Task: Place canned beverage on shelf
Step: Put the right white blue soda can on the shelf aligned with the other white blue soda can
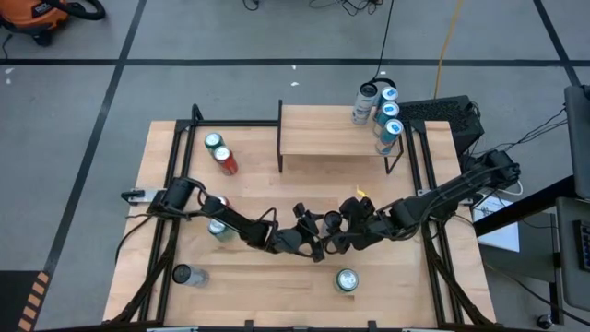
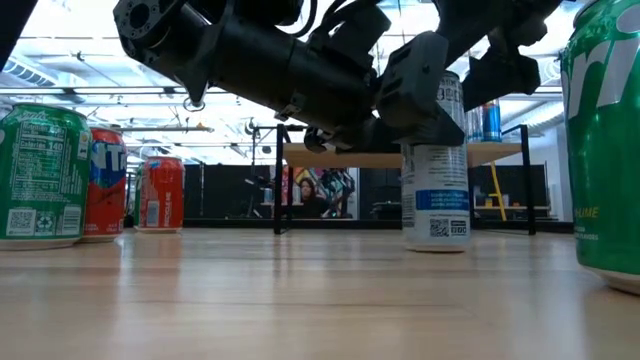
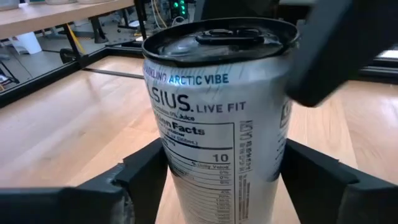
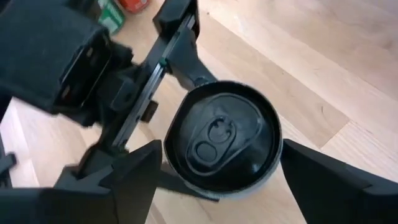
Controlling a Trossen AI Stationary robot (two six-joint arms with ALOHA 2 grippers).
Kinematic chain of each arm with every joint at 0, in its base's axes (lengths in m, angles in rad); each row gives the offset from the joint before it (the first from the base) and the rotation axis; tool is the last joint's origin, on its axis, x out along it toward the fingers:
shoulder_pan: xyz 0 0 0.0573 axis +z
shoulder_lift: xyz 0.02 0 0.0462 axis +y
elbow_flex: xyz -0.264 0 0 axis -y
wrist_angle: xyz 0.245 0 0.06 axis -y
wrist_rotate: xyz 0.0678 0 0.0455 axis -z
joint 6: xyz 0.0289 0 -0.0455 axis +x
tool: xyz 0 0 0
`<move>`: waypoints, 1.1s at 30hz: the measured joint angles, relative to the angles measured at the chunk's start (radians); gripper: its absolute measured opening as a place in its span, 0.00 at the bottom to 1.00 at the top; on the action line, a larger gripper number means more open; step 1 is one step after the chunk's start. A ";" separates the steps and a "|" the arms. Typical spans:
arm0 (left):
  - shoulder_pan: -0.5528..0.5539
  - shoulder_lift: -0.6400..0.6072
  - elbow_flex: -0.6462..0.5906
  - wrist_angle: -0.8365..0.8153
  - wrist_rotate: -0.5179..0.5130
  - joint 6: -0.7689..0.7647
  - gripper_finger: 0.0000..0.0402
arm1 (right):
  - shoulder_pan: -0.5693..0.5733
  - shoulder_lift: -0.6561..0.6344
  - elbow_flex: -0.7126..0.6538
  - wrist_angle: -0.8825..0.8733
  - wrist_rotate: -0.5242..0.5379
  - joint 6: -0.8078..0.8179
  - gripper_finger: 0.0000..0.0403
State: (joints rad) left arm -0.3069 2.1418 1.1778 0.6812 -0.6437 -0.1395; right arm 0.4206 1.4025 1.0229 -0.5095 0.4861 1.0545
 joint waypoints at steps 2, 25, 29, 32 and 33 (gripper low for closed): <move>0.000 -0.001 0.000 -0.014 0.000 0.011 0.65 | 0.005 -0.001 0.000 -0.009 -0.015 -0.034 0.79; -0.041 -0.108 -0.002 -0.273 0.163 0.129 0.63 | 0.188 -0.083 -0.001 -0.011 -0.022 -0.655 0.78; -0.005 -0.115 -0.002 -0.258 0.408 0.131 0.63 | 0.185 -0.089 -0.001 0.084 -0.125 -0.916 0.78; 0.018 -0.114 -0.002 -0.243 0.579 0.164 0.63 | 0.185 -0.088 -0.001 0.155 -0.216 -1.045 0.78; 0.025 -0.114 -0.002 -0.242 0.621 0.178 0.63 | 0.184 -0.088 0.004 0.163 -0.230 -1.061 0.78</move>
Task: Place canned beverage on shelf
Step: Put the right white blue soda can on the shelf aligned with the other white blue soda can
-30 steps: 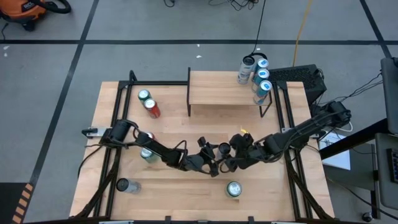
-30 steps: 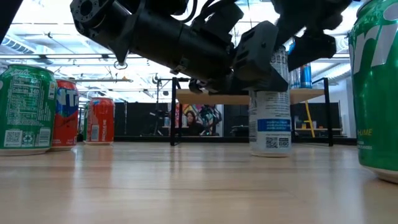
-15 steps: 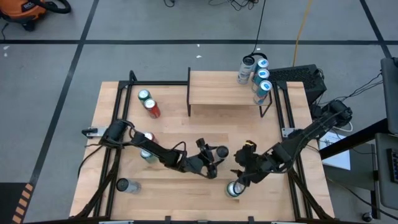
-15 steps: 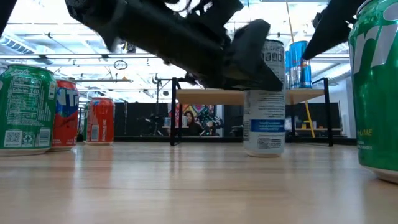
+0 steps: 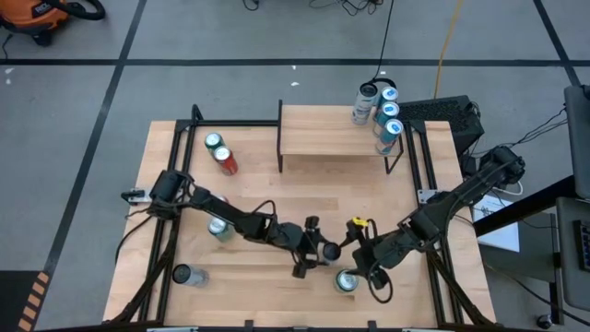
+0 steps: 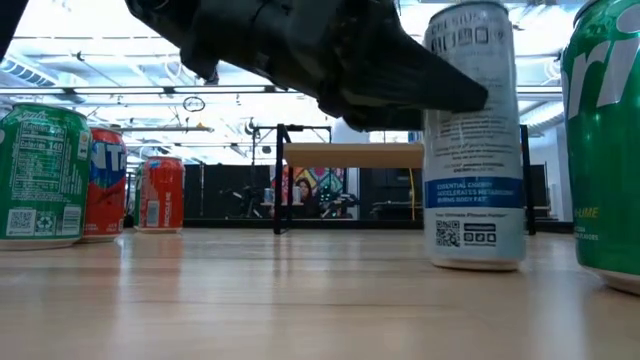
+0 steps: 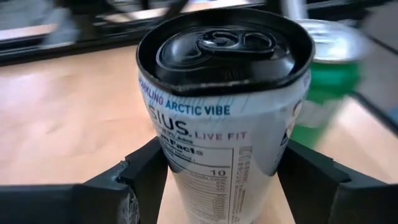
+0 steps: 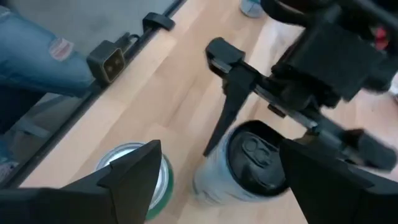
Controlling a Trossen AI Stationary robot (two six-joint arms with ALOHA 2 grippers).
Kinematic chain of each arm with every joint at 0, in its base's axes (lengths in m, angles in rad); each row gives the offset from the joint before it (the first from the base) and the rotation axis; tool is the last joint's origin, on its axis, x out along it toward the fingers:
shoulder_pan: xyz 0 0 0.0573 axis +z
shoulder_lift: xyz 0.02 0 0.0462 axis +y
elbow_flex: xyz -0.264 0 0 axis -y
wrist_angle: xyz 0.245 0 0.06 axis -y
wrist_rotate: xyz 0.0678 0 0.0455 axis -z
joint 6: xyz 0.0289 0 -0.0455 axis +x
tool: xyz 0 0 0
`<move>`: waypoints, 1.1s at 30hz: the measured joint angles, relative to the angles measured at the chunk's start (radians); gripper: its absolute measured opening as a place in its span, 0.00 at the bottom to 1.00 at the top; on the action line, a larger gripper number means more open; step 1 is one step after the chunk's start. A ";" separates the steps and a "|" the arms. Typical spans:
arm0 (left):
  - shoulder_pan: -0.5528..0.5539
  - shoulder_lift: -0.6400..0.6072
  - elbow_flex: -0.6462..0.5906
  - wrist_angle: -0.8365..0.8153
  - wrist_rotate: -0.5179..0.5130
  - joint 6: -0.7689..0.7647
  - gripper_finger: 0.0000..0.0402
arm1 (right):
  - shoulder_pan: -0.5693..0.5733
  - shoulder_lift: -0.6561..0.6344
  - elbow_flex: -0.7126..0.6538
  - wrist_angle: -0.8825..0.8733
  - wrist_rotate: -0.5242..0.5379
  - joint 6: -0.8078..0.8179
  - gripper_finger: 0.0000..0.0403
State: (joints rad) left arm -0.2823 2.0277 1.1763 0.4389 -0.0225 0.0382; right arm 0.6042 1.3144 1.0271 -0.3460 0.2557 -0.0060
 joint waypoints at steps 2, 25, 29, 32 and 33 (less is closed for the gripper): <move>0.014 0.000 0.000 0.003 0.076 0.025 0.63 | -0.009 0.000 0.023 -0.019 -0.011 -0.018 0.78; 0.068 0.000 0.000 -0.003 0.211 0.043 0.64 | -0.212 0.095 0.064 0.006 -0.389 -0.100 0.78; 0.066 0.000 0.001 -0.012 0.139 -0.006 0.71 | -0.231 0.111 0.064 0.006 -0.388 -0.115 0.78; 0.059 0.002 0.000 -0.034 0.126 0.003 0.79 | -0.248 0.137 0.064 0.003 -0.383 -0.128 0.78; 0.057 0.002 0.000 -0.039 0.126 0.017 0.81 | -0.252 0.141 0.064 0.004 -0.383 -0.134 0.78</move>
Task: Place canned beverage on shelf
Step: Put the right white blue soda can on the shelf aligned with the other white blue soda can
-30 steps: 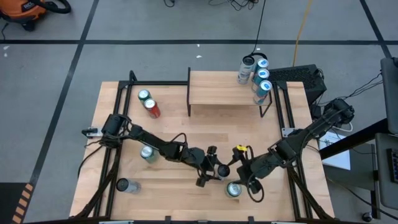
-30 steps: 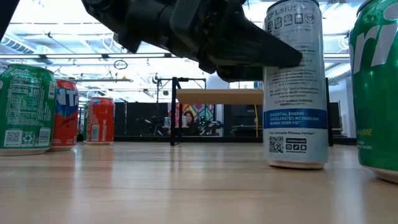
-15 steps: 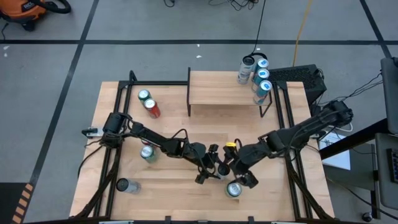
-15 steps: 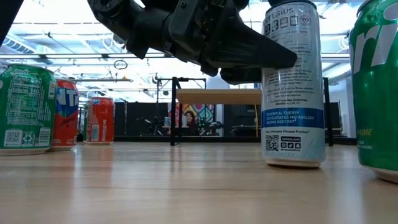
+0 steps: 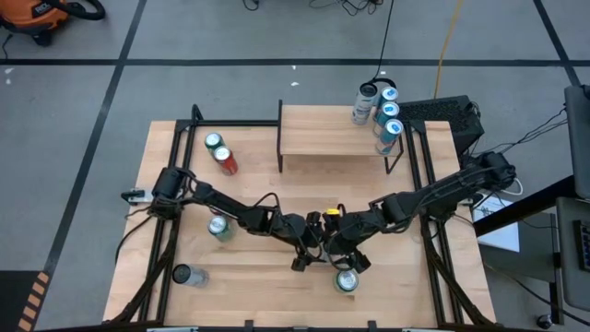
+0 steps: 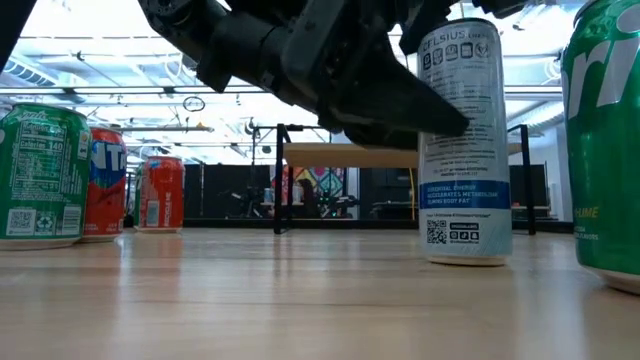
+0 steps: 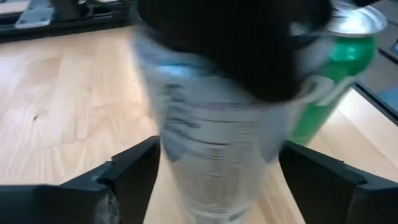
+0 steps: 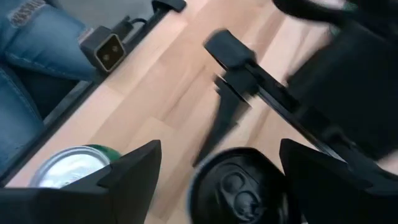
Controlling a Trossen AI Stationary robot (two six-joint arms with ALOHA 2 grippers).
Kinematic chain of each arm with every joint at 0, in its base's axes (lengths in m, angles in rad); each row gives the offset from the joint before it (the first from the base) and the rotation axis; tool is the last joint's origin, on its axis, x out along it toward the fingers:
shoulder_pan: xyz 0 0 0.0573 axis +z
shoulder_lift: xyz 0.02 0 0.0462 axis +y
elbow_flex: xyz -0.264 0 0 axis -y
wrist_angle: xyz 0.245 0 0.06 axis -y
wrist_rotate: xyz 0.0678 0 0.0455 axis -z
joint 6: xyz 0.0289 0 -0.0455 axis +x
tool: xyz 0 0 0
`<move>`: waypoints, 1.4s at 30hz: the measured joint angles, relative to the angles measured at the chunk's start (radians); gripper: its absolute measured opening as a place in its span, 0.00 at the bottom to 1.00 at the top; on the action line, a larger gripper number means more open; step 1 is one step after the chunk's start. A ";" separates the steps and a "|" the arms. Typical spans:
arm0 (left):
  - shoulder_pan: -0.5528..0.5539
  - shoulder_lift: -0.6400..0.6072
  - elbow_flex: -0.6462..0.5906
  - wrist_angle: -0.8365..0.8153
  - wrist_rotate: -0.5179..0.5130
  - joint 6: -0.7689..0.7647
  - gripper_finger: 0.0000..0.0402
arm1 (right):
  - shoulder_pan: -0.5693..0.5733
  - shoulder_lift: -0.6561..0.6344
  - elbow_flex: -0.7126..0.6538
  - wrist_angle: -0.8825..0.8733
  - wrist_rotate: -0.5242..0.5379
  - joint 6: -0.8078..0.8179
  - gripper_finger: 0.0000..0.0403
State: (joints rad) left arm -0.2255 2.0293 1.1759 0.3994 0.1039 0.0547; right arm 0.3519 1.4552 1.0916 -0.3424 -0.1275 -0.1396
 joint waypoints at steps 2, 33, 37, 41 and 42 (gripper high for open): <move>-0.007 0.000 0.000 -0.012 -0.003 0.015 0.84 | -0.005 0.002 0.000 0.000 -0.002 -0.010 0.78; -0.143 -0.001 0.000 -0.308 -0.605 -0.257 0.87 | -0.046 0.002 0.000 -0.102 0.286 0.672 0.70; -0.164 0.004 0.001 -0.184 -0.725 -0.306 0.87 | -0.035 0.003 -0.002 -0.103 0.371 0.705 0.71; -0.168 0.020 0.000 -0.116 -0.755 -0.310 0.87 | -0.022 0.003 -0.002 -0.088 0.433 0.720 0.69; -0.166 0.028 0.001 -0.088 -0.758 -0.310 0.87 | -0.018 0.003 -0.002 -0.088 0.445 0.722 0.69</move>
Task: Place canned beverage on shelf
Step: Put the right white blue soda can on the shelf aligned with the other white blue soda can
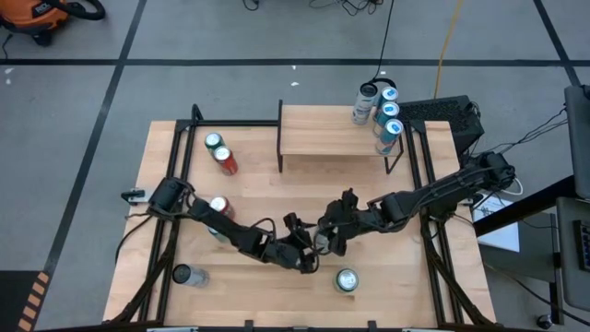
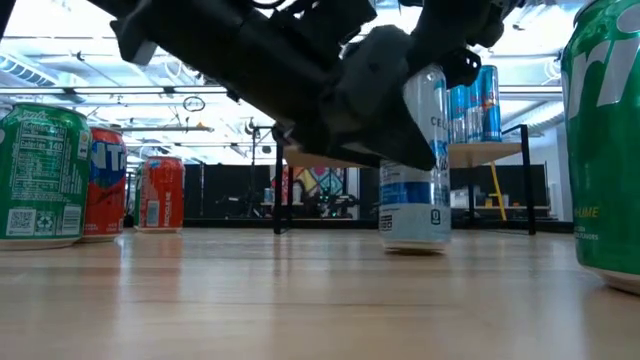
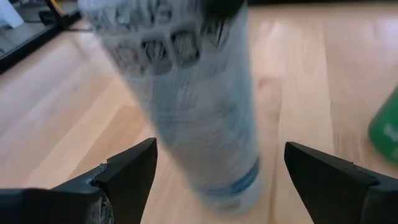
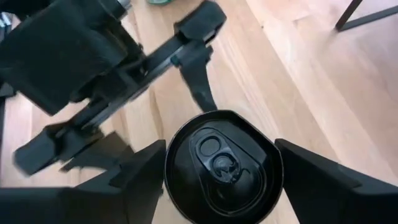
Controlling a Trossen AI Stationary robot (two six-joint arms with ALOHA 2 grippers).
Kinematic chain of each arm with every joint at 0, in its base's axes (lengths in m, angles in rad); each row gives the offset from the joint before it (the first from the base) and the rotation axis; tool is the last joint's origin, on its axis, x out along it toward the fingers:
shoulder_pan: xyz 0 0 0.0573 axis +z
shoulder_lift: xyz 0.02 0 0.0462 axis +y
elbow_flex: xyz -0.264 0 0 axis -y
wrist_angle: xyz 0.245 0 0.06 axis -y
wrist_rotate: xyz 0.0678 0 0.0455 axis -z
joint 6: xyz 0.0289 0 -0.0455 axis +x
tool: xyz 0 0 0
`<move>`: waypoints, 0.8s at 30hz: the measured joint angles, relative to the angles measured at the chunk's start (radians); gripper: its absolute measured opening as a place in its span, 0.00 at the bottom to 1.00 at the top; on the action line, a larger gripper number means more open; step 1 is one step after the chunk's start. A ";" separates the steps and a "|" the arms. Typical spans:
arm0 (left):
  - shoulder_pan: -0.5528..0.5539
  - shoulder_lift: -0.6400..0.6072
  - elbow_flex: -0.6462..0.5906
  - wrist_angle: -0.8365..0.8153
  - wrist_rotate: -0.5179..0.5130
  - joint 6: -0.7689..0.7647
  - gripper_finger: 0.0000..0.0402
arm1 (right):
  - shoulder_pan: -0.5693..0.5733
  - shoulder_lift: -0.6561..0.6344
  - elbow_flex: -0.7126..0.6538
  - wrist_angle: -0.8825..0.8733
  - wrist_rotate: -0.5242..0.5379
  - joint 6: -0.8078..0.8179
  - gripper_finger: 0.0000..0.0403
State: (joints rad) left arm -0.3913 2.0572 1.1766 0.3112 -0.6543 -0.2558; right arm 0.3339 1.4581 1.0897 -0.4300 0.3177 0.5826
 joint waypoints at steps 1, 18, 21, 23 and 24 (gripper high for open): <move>0.001 0.005 0.000 0.014 -0.012 0.001 0.87 | 0.002 0.000 0.000 0.002 0.008 0.002 0.68; 0.039 0.085 0.000 0.110 0.069 0.131 0.79 | 0.047 0.000 0.000 0.027 -0.060 -0.145 0.68; 0.048 0.086 0.001 0.100 0.146 0.173 0.74 | 0.047 -0.002 0.001 0.031 -0.135 -0.253 0.68; 0.055 0.086 -0.002 0.102 0.183 0.206 0.71 | 0.051 -0.004 0.002 0.033 -0.167 -0.334 0.68; 0.056 0.086 -0.002 0.103 0.189 0.228 0.70 | 0.053 -0.007 0.002 0.029 -0.181 -0.373 0.68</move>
State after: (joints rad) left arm -0.3355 2.1429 1.1745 0.4142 -0.4654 -0.0275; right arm 0.3865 1.4514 1.0912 -0.4013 0.1363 0.2100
